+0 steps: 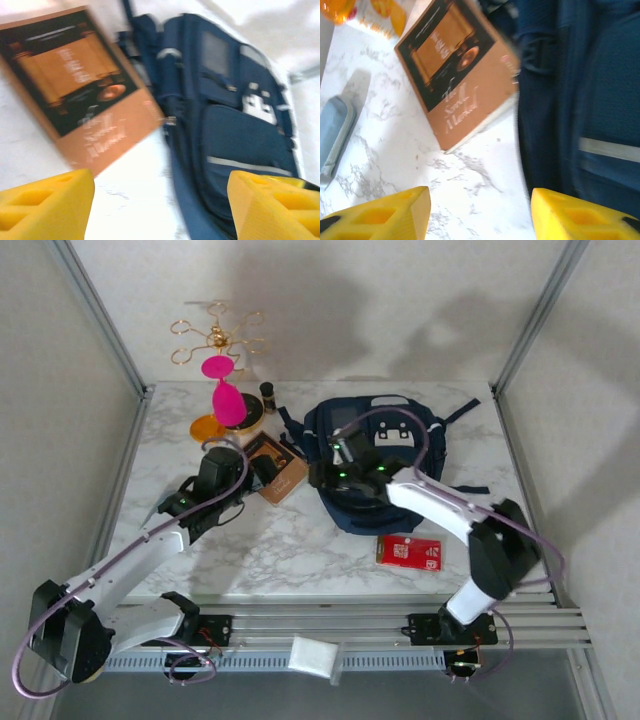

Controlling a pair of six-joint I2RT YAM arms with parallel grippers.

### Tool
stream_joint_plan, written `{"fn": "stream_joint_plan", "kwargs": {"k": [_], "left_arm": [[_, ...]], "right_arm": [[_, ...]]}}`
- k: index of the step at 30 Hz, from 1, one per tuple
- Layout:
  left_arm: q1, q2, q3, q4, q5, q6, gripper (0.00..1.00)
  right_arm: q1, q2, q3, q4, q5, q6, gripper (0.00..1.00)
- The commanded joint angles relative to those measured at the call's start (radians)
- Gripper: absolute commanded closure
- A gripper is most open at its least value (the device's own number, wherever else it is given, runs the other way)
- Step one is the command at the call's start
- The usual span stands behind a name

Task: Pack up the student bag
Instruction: Move the student bag to the center of the table.

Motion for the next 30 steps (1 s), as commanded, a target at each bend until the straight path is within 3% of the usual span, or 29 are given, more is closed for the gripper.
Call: {"fn": "stream_joint_plan", "kwargs": {"k": [1, 13, 24, 30], "left_arm": [[0.066, -0.001, -0.072, 0.032, 0.031, -0.081, 0.29], [0.136, 0.140, -0.175, 0.209, 0.081, -0.133, 0.30], [0.145, 0.189, -0.213, 0.257, 0.101, -0.136, 0.31], [0.146, 0.180, -0.218, 0.260, 0.074, -0.146, 0.30]], "right_arm": [[0.020, 0.106, 0.099, 0.038, 0.029, 0.004, 0.42], [0.023, 0.489, 0.437, -0.062, 0.112, -0.024, 0.37], [-0.053, 0.530, 0.442, -0.098, 0.188, -0.051, 0.27], [-0.098, 0.610, 0.567, -0.129, 0.167, -0.140, 0.21]]}}
